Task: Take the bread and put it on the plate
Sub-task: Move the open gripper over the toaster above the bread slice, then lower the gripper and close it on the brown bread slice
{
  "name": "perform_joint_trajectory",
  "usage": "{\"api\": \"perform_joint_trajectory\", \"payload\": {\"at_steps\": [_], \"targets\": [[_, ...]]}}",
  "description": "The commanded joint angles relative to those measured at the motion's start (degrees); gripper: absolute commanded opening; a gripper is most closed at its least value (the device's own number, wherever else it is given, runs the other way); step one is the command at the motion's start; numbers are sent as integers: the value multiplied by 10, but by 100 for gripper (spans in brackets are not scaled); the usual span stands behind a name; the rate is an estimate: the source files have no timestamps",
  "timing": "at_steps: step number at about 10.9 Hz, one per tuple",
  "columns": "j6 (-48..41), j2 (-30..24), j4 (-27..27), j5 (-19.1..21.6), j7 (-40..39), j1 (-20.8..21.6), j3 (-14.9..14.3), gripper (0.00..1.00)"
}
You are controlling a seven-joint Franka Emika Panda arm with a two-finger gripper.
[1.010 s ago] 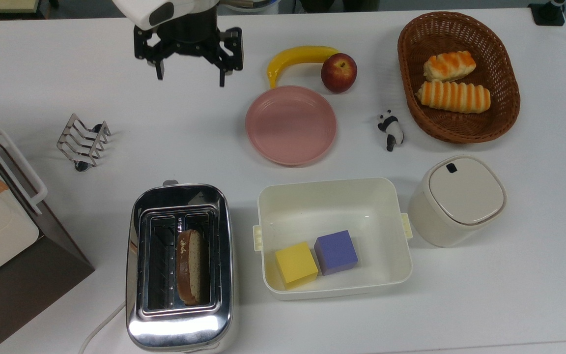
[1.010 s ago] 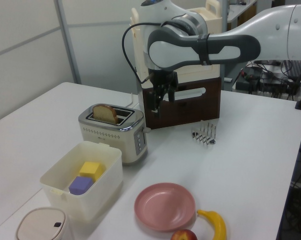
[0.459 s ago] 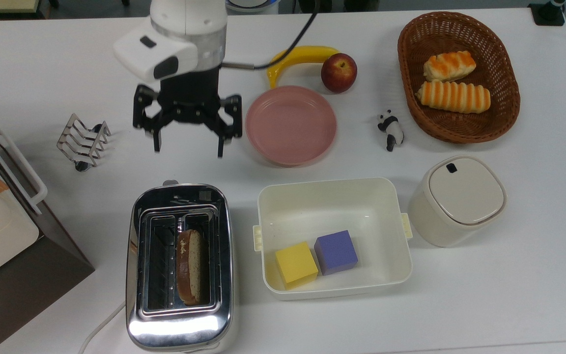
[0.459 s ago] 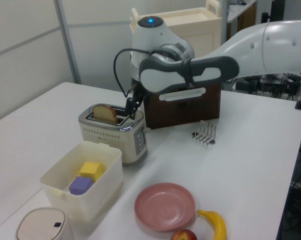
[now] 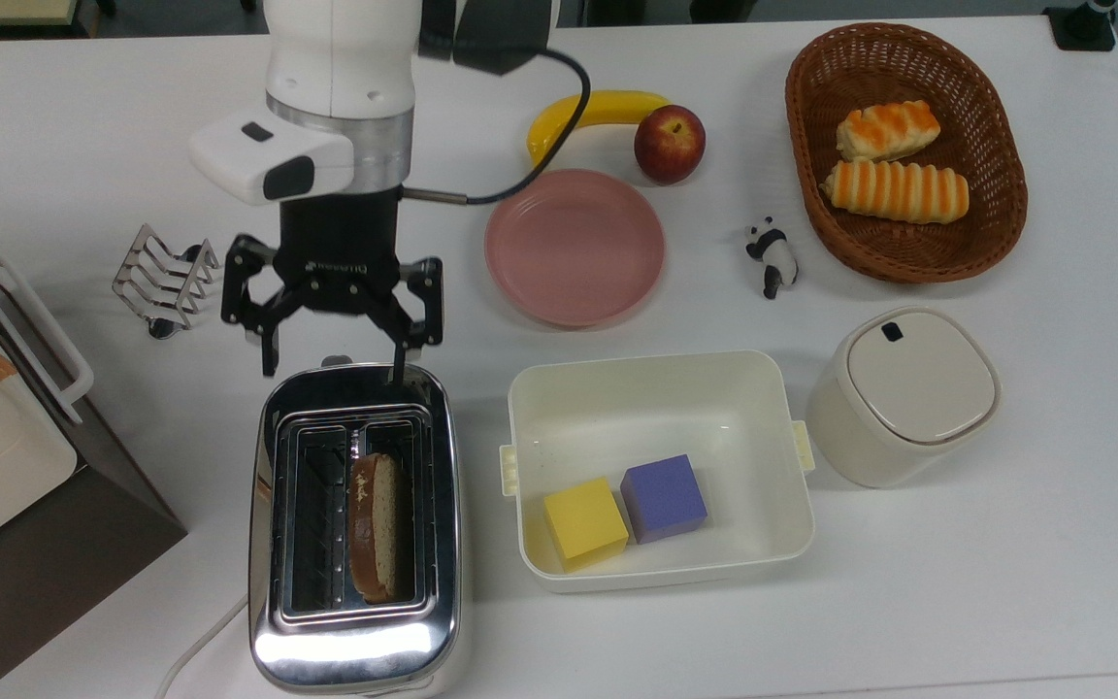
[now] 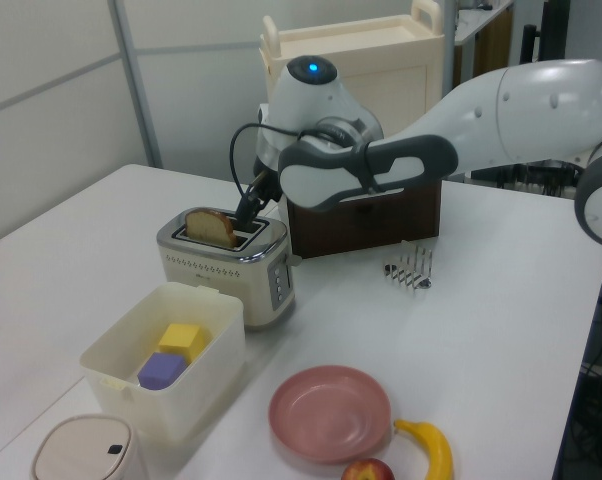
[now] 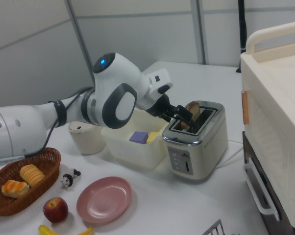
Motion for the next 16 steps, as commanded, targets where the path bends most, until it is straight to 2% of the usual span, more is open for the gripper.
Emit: {"api": "perform_joint_trajectory", "payload": {"at_steps": [1, 3, 4, 6, 8, 13, 16], "targets": [[104, 38, -2, -2, -4, 5, -2, 97], [150, 57, 1, 1, 27, 7, 1, 93], [165, 67, 8, -1, 42, 7, 1, 83], [166, 68, 10, -3, 42, 7, 1, 39], [166, 68, 11, -3, 43, 6, 1, 16], [165, 65, 44, 2, 69, 0, 1, 11], [161, 35, 59, 2, 107, 3, 1, 11]]}}
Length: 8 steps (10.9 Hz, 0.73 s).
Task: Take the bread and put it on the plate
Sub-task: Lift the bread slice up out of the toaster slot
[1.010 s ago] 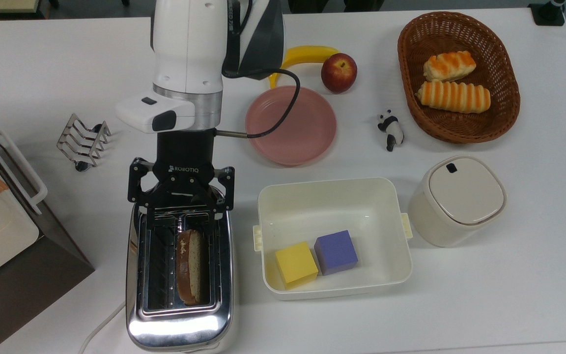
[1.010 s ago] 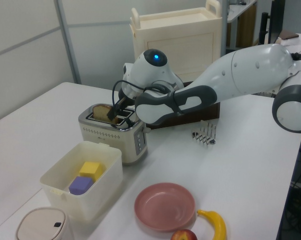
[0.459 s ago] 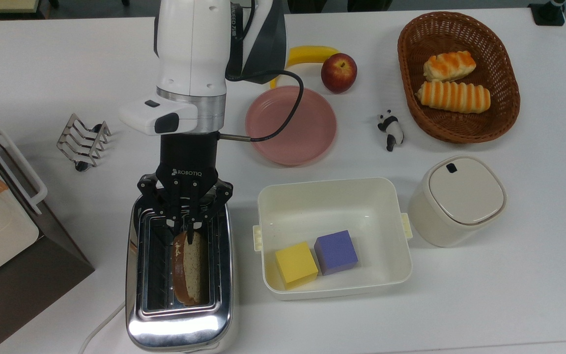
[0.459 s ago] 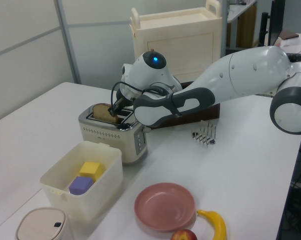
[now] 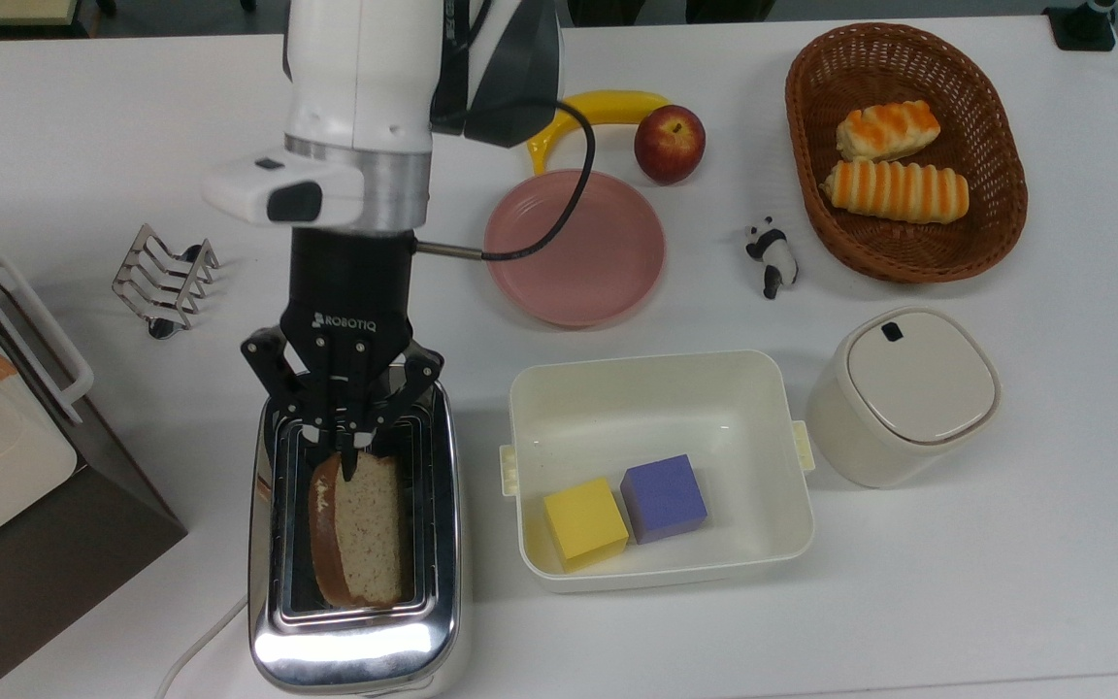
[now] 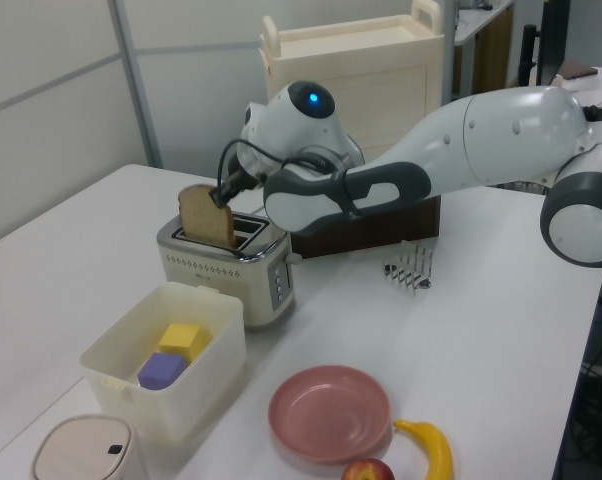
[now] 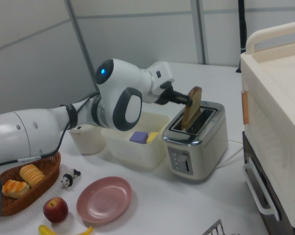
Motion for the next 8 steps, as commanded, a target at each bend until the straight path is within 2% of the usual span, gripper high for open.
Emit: {"api": "perform_joint_trajectory", "payload": {"at_steps": [1, 3, 6, 8], "targets": [[3, -40, 3, 2, 39, 5, -2, 11], [-7, -71, 1, 5, 55, 5, -1, 12], [-106, -119, 1, 31, 54, 5, -1, 12], [-215, -140, 0, 48, 45, 6, 0, 13]]}}
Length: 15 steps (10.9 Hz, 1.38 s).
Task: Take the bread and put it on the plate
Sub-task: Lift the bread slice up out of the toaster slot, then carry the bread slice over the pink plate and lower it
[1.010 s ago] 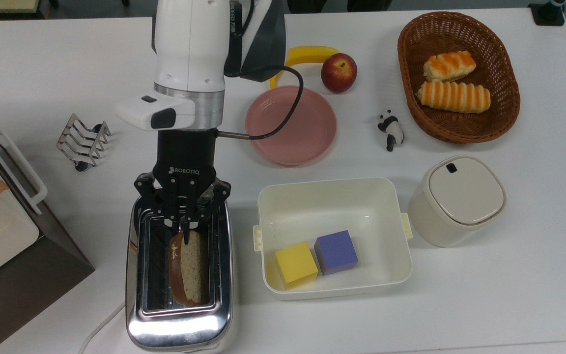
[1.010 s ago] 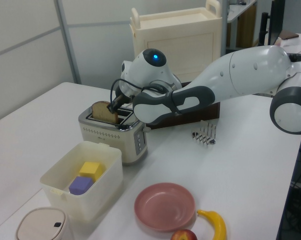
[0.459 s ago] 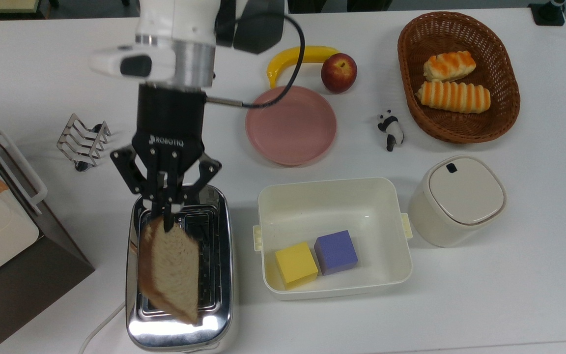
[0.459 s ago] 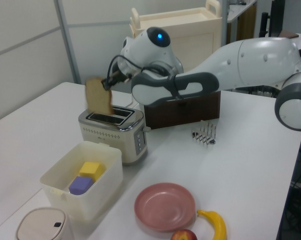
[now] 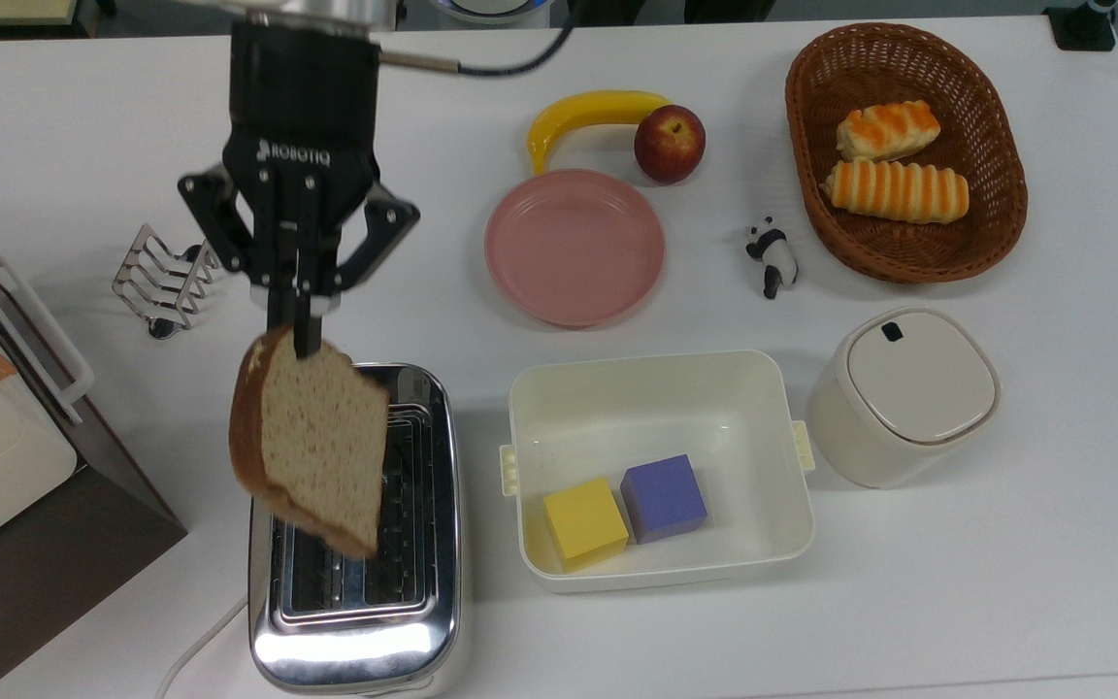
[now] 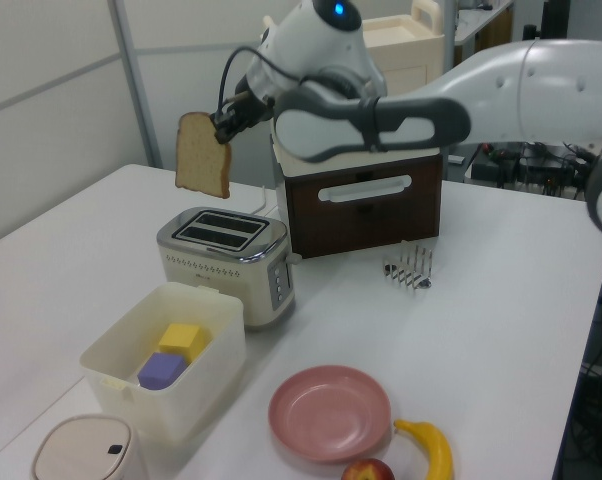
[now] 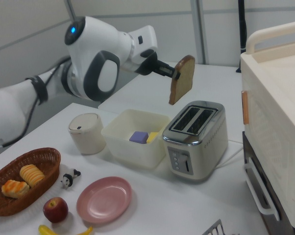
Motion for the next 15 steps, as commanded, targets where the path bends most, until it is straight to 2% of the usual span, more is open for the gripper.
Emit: {"api": "perform_joint_trajectory", "payload": {"at_steps": [1, 4, 6, 9, 11, 13, 14, 15], "targets": [[-176, -46, -19, 26, -27, 6, 6, 14], [-379, -57, -17, 88, -160, 6, 17, 14], [-475, -62, -19, 99, -211, 8, 26, 14], [-595, -56, -26, 101, -282, 8, 64, 14], [-645, -55, -38, 101, -325, 33, 69, 14], [-653, -44, -50, 101, -334, 51, 69, 16], [-648, -34, -50, 101, -330, 61, 69, 21], [-645, -15, -47, 101, -327, 64, 69, 47]]}}
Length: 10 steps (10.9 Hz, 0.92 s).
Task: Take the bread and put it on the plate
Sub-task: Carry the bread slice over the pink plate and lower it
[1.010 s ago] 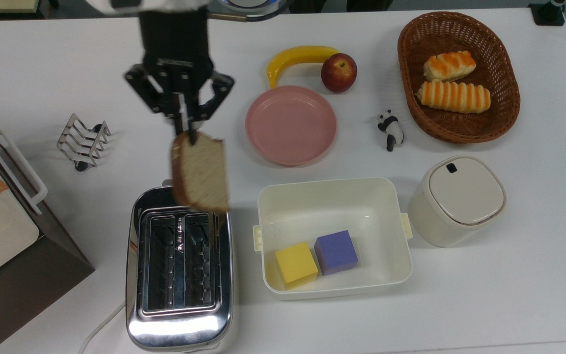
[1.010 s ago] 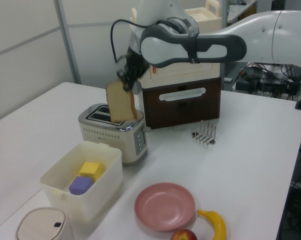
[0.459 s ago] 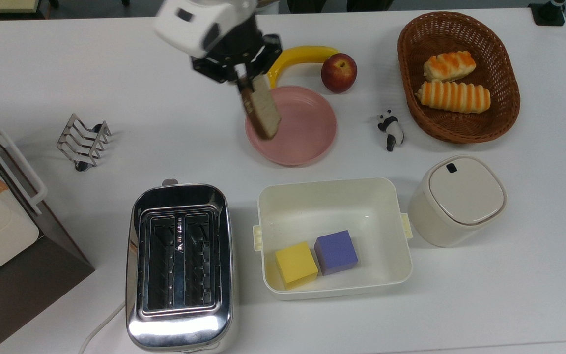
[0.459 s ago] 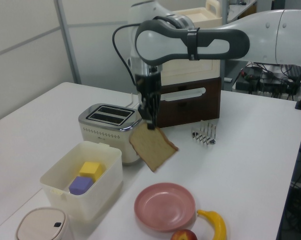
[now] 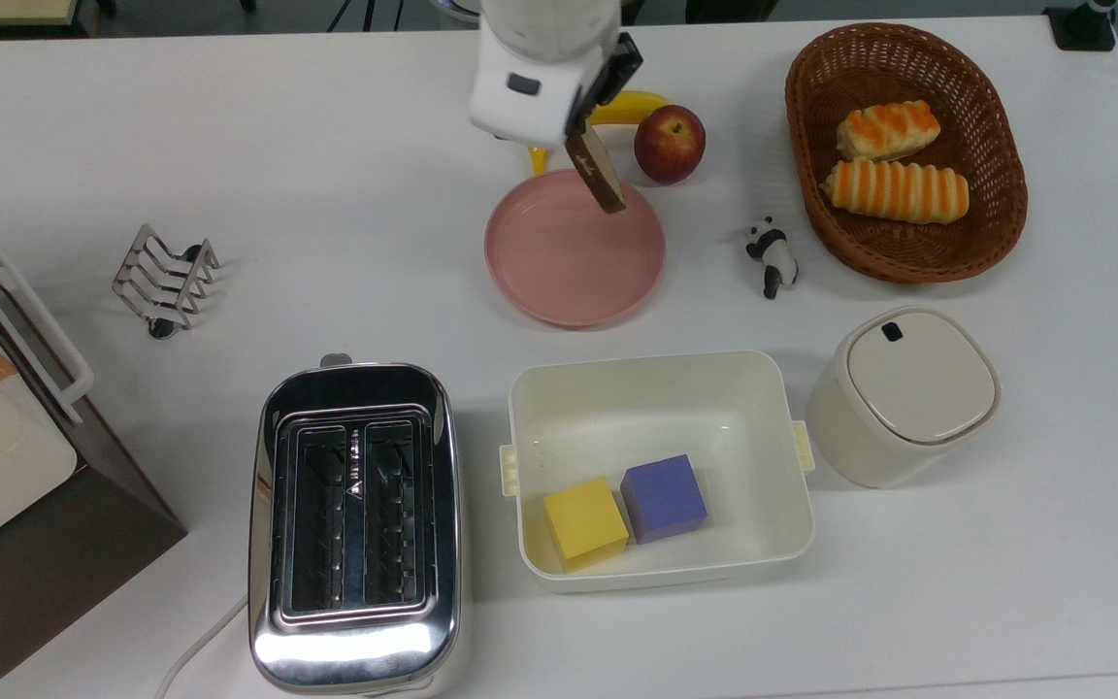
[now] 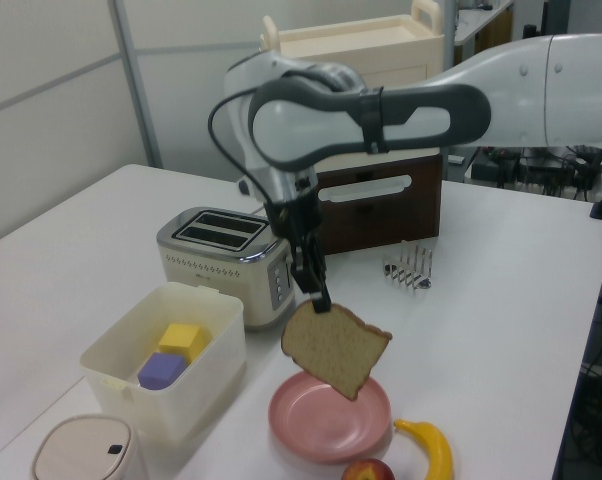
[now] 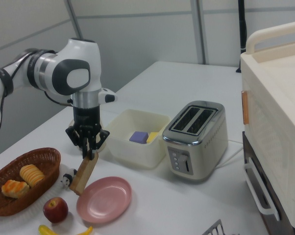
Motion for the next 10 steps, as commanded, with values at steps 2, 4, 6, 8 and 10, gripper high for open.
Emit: {"api": "perform_joint_trajectory", "payload": {"at_steps": [2, 4, 6, 8, 10], "targets": [[41, 52, -6, -11, -3, 27, -8, 100], [72, 59, -8, -50, -1, 19, -12, 100], [71, 55, -6, -60, -1, 2, -13, 100], [66, 44, -5, -60, 0, -12, -16, 100], [64, 22, -6, -61, 36, -22, -35, 100]]}}
